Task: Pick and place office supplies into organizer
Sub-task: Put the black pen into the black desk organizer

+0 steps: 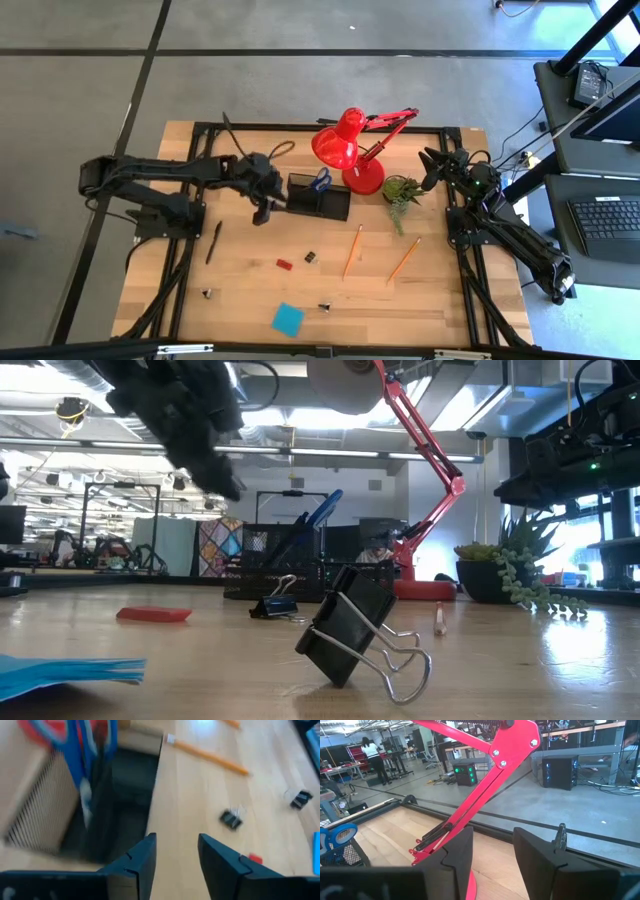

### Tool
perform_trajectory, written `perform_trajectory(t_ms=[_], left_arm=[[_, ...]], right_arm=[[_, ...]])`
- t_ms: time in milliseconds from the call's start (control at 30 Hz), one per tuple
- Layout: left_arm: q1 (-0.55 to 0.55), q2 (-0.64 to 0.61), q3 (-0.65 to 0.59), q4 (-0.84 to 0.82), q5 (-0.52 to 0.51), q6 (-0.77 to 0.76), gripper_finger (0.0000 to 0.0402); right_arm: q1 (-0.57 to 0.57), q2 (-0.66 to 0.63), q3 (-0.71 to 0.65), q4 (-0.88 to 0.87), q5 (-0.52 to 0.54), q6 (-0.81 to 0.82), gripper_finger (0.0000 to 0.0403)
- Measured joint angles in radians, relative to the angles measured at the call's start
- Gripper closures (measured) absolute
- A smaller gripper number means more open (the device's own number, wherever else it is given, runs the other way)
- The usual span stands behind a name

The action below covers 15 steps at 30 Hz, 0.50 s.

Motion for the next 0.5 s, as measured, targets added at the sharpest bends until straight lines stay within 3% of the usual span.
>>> perform_trajectory(t_ms=[267, 367, 500], left_arm=[[-0.124, 0.008, 0.053, -0.396, -0.236, -0.275, 0.0256], [-0.155, 0.014, 0.063, -0.488, -0.248, -0.397, 0.0256], [-0.172, 0.014, 0.064, -0.62, -0.243, -0.71, 0.0256]], right_arm=[[0.0, 0.0, 0.0, 0.008, 0.0, -0.003, 0.0258], [0.0, 0.0, 0.0, 0.017, 0.0, -0.004, 0.0258], [0.0, 0.0, 0.0, 0.022, 0.0, -0.006, 0.0258]])
